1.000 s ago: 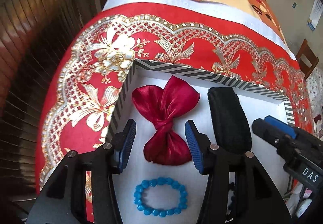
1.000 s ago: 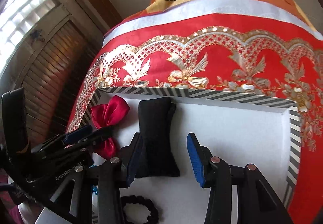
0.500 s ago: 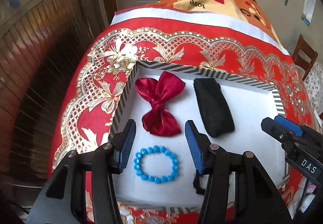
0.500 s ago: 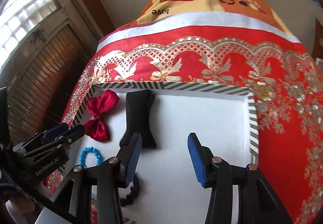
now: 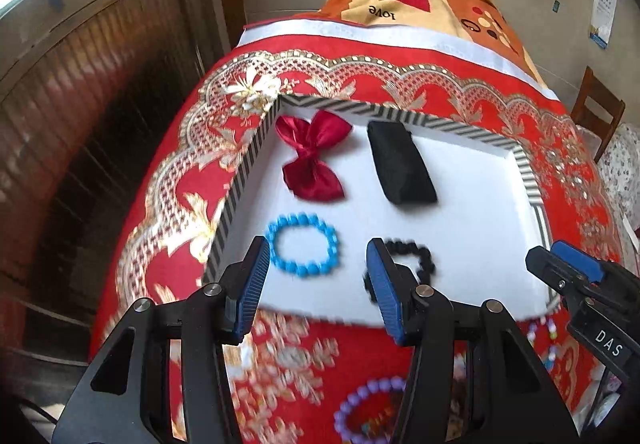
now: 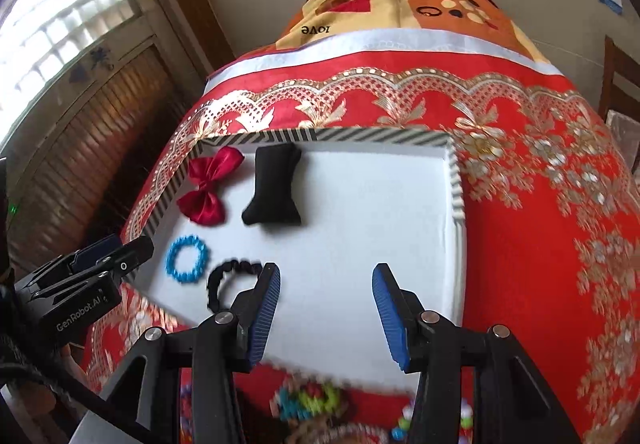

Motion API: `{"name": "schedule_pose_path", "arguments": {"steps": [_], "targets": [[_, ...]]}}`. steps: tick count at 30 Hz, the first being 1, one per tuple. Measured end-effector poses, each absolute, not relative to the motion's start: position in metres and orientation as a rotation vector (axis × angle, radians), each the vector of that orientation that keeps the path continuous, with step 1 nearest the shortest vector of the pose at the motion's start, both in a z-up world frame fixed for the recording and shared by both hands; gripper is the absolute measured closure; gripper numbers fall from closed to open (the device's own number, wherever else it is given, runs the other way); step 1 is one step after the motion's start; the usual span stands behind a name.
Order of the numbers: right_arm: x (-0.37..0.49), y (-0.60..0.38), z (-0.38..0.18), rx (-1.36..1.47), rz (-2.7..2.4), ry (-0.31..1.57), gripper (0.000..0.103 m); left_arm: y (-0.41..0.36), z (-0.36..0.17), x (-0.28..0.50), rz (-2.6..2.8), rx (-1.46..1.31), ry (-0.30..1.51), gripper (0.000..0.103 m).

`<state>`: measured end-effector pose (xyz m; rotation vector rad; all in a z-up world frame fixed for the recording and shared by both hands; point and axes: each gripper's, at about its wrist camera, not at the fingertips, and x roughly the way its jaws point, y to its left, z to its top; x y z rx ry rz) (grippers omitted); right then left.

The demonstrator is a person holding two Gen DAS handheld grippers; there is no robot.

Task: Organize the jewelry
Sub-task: 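Withdraw both tools from the tray back toward the jewelry pile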

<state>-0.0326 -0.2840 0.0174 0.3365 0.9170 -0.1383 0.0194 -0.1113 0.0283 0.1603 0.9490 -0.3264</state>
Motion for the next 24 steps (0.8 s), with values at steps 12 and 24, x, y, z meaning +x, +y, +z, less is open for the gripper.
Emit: {"name": "schedule_pose_path", "arguments": {"steps": [12,24], "targets": [[-0.122,-0.282,0.020,0.340,-0.151,0.913,0.050,-0.112,0.035,-0.064,-0.355,0.169,0.933,0.053],[-0.189,-0.280,0.020,0.335,-0.158,0.931,0.050,-0.111,0.038,-0.127,-0.369,0.171,0.936,0.053]]}}
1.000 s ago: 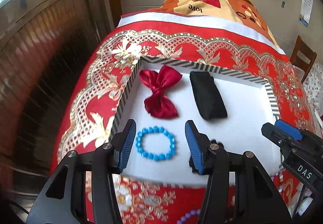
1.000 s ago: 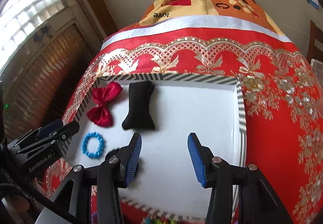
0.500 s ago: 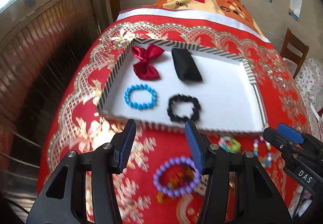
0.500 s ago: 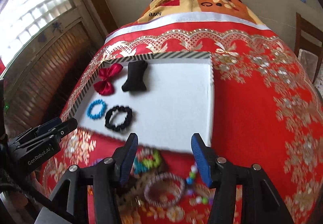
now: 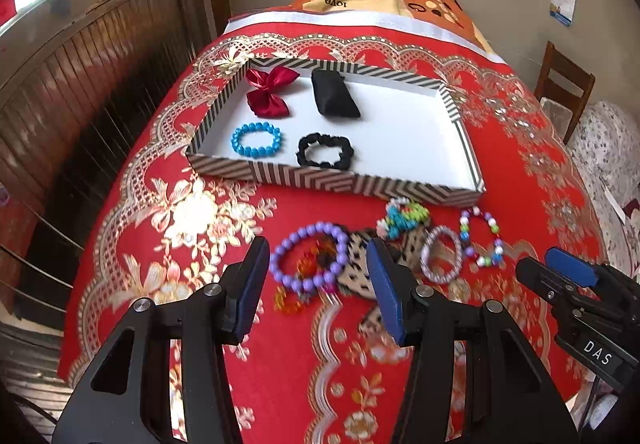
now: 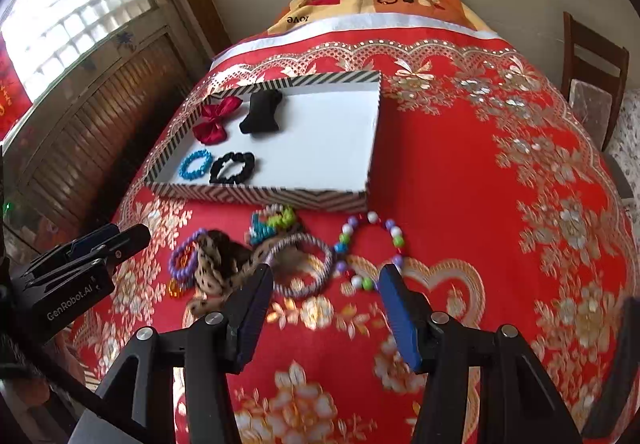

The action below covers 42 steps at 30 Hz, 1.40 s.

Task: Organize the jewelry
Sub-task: 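Withdraw both tools from the tray back toward the jewelry pile, then grasp the purple bead bracelet with left tool while right tool grasps grey braided bracelet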

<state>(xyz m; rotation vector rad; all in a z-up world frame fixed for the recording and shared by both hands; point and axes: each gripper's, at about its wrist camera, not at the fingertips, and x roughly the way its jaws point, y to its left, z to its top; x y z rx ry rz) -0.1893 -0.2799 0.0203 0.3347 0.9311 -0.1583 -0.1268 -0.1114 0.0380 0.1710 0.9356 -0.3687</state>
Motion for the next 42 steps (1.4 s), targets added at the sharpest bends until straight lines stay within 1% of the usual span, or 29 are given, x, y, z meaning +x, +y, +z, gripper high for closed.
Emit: {"name": "schedule_pose_path", "arguments": {"steps": [13,24,32,42], "targets": [[-0.227,-0.279,0.010,0.342,-0.158,0.954,0.049,-0.106,0.030,-0.165,-0.366,0.171,0.953,0.053],[-0.239,-0.285,0.000,0.367,-0.147,0.964,0.049,-0.083,0.015,-0.174,-0.369,0.119,1.007,0.053],[-0.223,-0.287,-0.013,0.375,-0.115,0.971,0.049,-0.069,0.004,-0.167,-0.420,0.055,1.062,0.053],[-0.198,-0.308,-0.026,0.374,-0.148,1.000,0.049,-0.094,0.000,-0.152,-0.540,-0.005,1.089,0.053]]}}
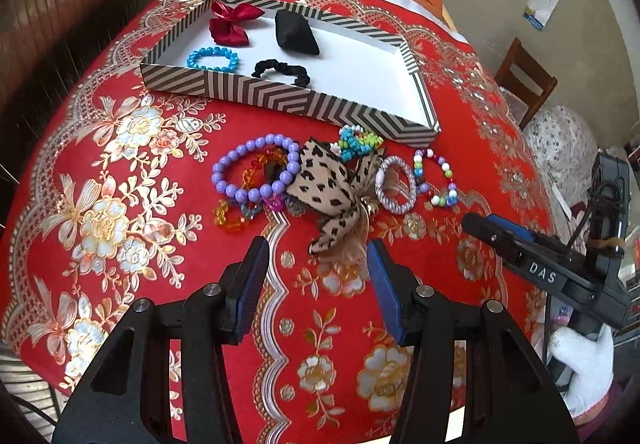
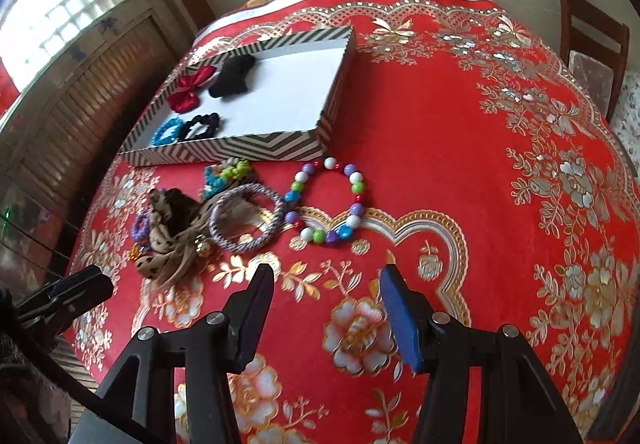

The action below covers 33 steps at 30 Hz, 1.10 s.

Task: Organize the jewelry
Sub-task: 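Grasp the purple bead bracelet with left tool while right tool grasps grey braided bracelet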

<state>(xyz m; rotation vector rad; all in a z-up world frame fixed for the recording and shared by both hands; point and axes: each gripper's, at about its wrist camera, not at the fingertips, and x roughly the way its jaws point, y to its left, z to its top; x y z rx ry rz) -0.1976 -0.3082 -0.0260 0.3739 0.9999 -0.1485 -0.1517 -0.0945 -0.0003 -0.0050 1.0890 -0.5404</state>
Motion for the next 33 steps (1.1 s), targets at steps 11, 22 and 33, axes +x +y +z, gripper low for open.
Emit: {"name": "schedule_pose_path", "arguments": {"steps": [11,22,33], "targets": [[-0.182,-0.284,-0.019,0.338,-0.028,0.968,0.058,-0.060,-0.019,-0.108,-0.453,0.012,1.098,0.053],[-0.124,-0.269,-0.033,0.140,0.065,1.025,0.061,-0.060,-0.042,-0.062,-0.468,0.030,1.158,0.053],[-0.100,-0.273,-0.049,0.123,0.159,1.072,0.075,-0.077,-0.046,-0.042,-0.539,0.105,1.147,0.053]]}}
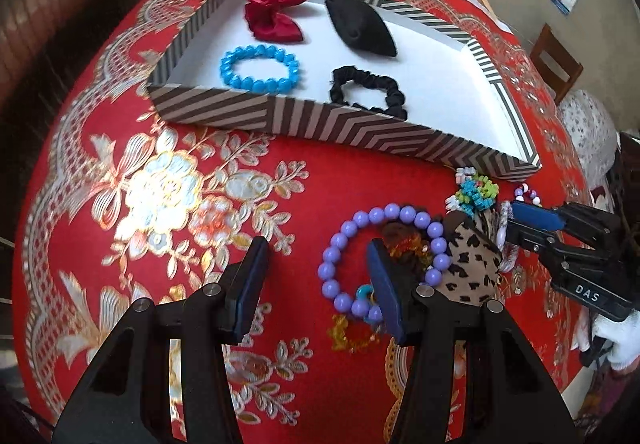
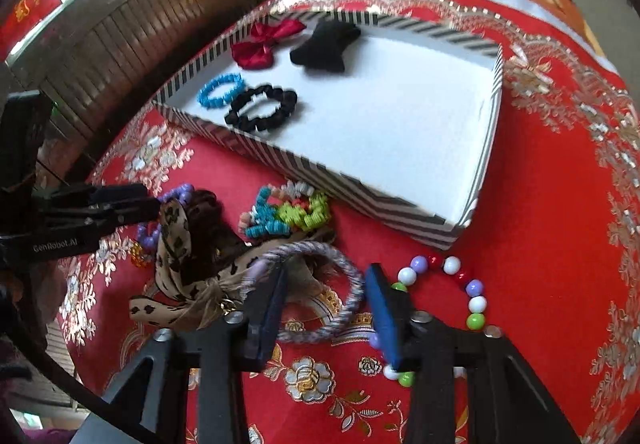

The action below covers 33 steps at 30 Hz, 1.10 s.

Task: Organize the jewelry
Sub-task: 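Grasp the purple bead bracelet with left tool while right tool grasps grey braided bracelet, then carry the purple and grey bracelets with both tools over the striped tray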

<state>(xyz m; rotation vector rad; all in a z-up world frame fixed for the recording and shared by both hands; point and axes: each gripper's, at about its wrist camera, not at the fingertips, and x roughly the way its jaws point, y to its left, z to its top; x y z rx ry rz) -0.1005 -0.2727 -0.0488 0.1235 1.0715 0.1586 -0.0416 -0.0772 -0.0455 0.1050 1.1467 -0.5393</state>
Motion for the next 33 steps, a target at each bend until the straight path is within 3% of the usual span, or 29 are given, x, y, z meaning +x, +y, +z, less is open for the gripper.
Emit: {"name": "schedule_pose_path", "arguments": {"steps": [2,3,4,17,24,27,33], "targets": [[-0.100,-0.275,-0.049,0.137,0.162,1.071,0.082,-0.080,-0.046,-0.040,-0.549,0.120,1.132,0.067],[-0.100,-0.276,-0.049,0.143,0.159,1.071,0.089,-0.081,-0.047,-0.039,-0.542,0.132,1.130,0.085],[-0.101,-0.278,-0.048,0.150,0.148,1.067,0.092,-0.082,-0.047,-0.037,-0.542,0.128,1.135,0.092],[-0.136,-0.291,-0.001,0.253,0.147,0.933,0.096,-0.068,-0.005,-0.048,-0.583,0.049,1.083,0.096],[-0.139,-0.290,-0.004,0.229,0.141,0.959,0.096,-0.065,0.023,-0.058,-0.576,0.044,1.032,0.096],[-0.132,-0.289,-0.016,0.196,0.125,0.996,0.076,-0.064,0.033,-0.061,-0.572,0.037,1.014,0.096],[-0.110,-0.287,-0.035,0.145,0.140,1.023,0.075,-0.057,0.046,-0.066,-0.556,0.038,0.989,0.096]]}}
